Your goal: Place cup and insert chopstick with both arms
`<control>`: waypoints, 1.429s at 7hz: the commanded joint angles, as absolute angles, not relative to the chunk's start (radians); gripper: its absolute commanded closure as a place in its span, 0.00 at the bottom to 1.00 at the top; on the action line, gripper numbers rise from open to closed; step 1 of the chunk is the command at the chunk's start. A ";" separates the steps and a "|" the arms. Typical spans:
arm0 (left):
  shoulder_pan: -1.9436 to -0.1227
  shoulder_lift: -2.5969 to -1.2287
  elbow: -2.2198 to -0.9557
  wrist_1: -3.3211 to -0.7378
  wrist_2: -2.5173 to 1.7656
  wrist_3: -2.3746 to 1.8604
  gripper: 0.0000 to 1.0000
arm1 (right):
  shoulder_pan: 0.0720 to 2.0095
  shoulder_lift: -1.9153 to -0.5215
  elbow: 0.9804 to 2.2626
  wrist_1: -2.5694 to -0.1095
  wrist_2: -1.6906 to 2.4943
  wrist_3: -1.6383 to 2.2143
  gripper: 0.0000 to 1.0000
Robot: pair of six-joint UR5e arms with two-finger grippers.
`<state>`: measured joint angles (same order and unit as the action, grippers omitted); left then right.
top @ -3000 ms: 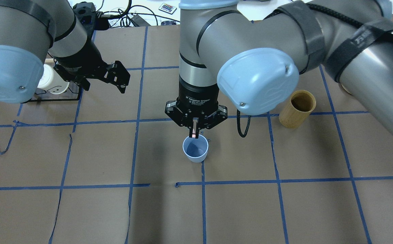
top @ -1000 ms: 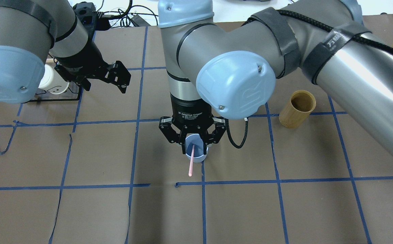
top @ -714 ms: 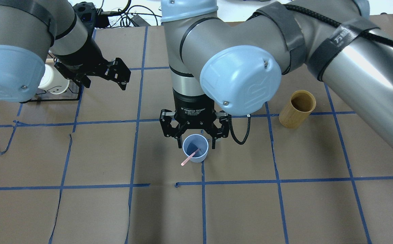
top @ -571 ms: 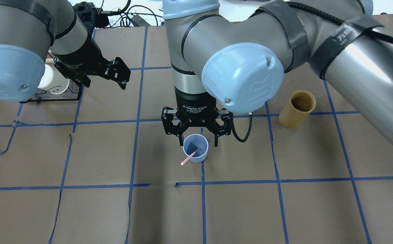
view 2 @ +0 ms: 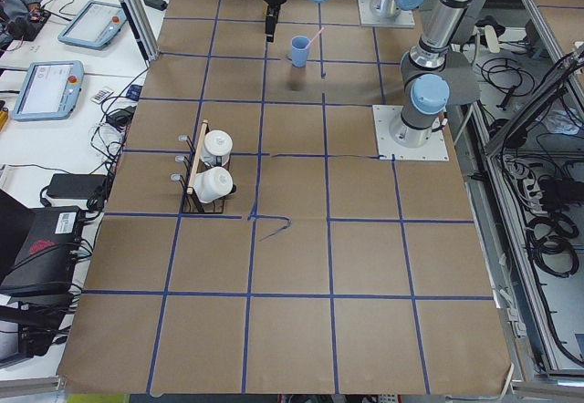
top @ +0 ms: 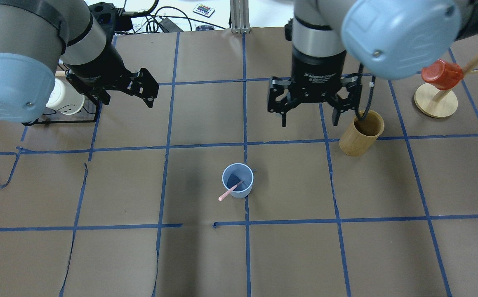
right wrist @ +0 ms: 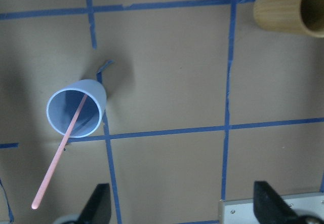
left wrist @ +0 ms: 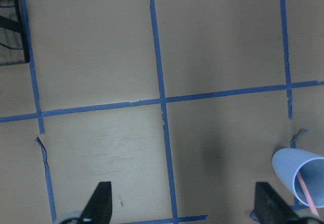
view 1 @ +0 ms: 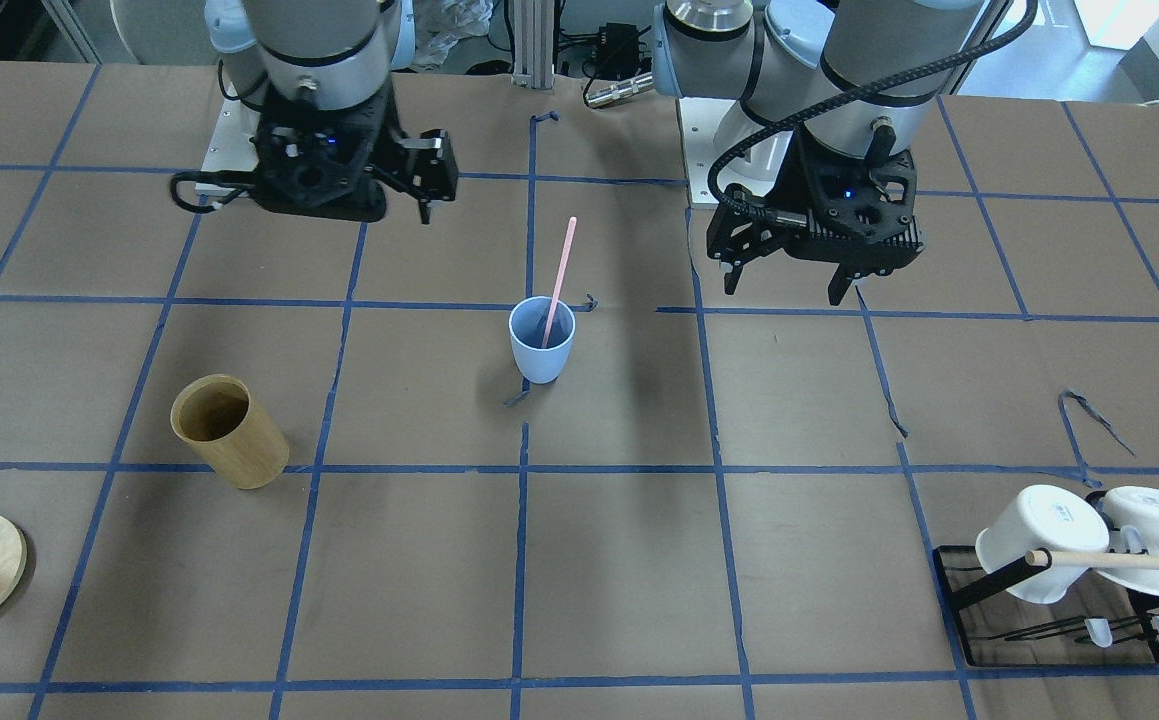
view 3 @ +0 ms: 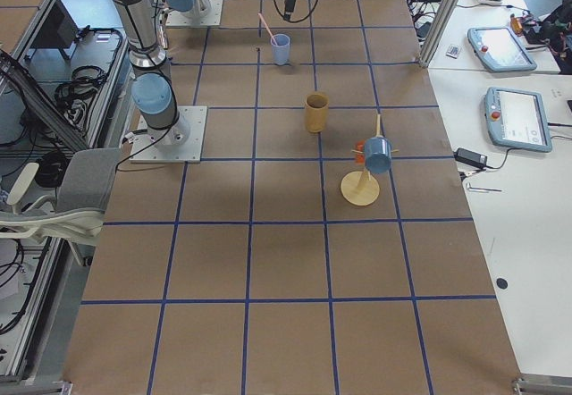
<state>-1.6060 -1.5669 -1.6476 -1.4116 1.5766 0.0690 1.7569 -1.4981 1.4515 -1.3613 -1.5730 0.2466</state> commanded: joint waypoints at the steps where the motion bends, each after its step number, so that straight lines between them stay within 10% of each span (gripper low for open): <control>1: -1.606 -1.568 -1.647 -1.411 1.575 0.069 0.00 | 1.556 -1.519 1.451 -1.355 -1.580 0.068 0.00; 10: -1.605 -1.572 -1.644 -1.417 1.572 0.066 0.00 | 1.482 -1.571 1.457 -1.370 -1.635 0.022 0.00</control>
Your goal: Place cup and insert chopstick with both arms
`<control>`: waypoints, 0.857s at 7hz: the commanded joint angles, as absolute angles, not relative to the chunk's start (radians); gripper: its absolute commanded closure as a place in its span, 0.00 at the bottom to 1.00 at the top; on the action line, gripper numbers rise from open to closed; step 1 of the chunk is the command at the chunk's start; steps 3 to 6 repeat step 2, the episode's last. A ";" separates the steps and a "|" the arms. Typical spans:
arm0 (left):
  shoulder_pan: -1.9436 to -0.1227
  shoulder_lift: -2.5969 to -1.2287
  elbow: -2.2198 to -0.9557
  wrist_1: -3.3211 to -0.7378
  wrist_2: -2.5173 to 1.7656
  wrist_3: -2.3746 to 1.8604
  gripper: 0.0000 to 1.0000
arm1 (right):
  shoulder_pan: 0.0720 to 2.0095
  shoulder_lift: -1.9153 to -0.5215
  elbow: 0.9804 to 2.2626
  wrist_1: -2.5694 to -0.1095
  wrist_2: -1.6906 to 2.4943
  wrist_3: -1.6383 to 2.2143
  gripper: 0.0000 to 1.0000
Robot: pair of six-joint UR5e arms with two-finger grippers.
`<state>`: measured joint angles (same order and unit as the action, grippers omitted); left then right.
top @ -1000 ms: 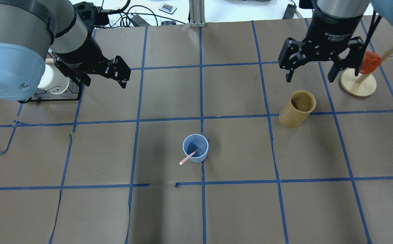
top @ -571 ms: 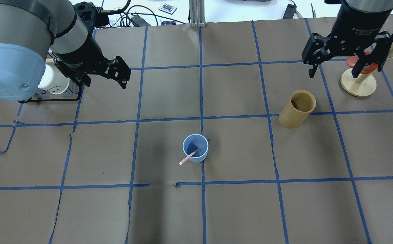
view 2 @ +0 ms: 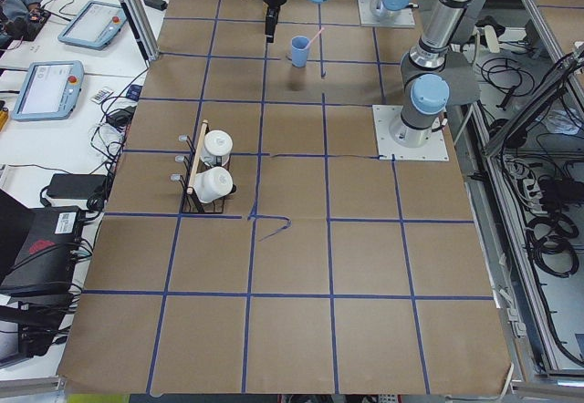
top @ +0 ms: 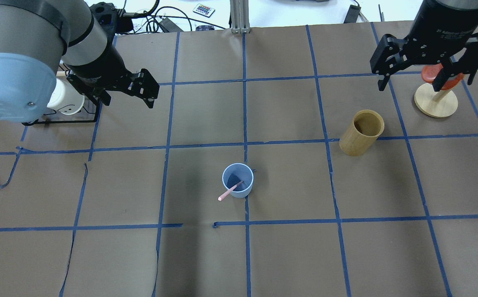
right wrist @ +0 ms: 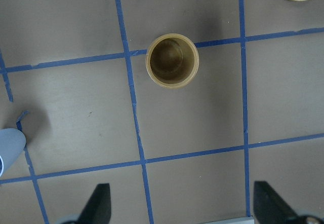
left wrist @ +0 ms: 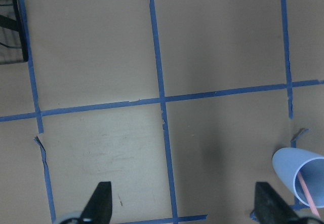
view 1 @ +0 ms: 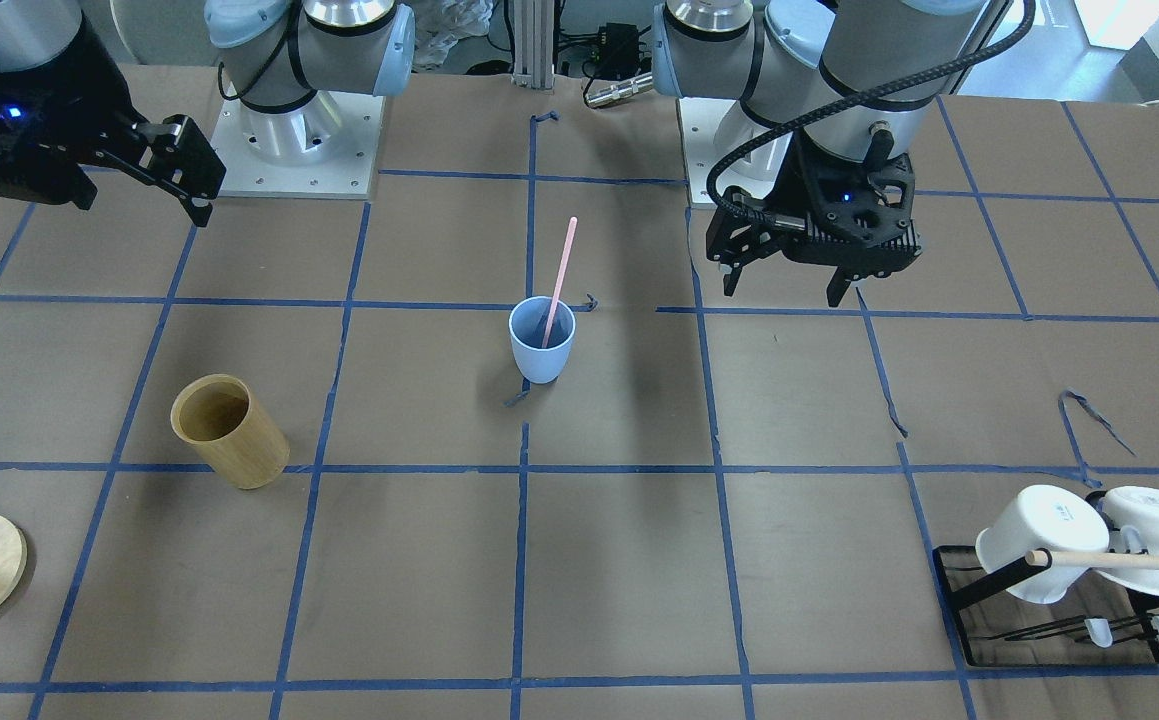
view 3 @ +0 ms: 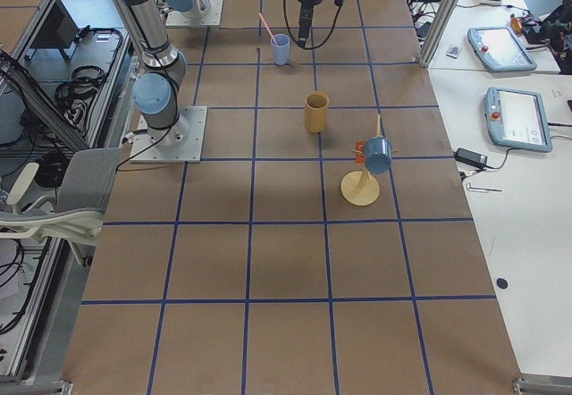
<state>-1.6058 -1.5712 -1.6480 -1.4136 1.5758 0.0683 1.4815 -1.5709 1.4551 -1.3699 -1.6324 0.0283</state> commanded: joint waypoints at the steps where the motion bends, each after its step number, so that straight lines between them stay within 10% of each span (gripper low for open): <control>1: -1.605 -1.578 -1.623 -1.419 1.577 0.066 0.00 | 1.482 -1.571 1.459 -1.368 -1.634 0.021 0.00; 6: -1.603 -1.588 -1.602 -1.437 1.577 0.066 0.00 | 1.482 -1.569 1.459 -1.370 -1.637 0.021 0.00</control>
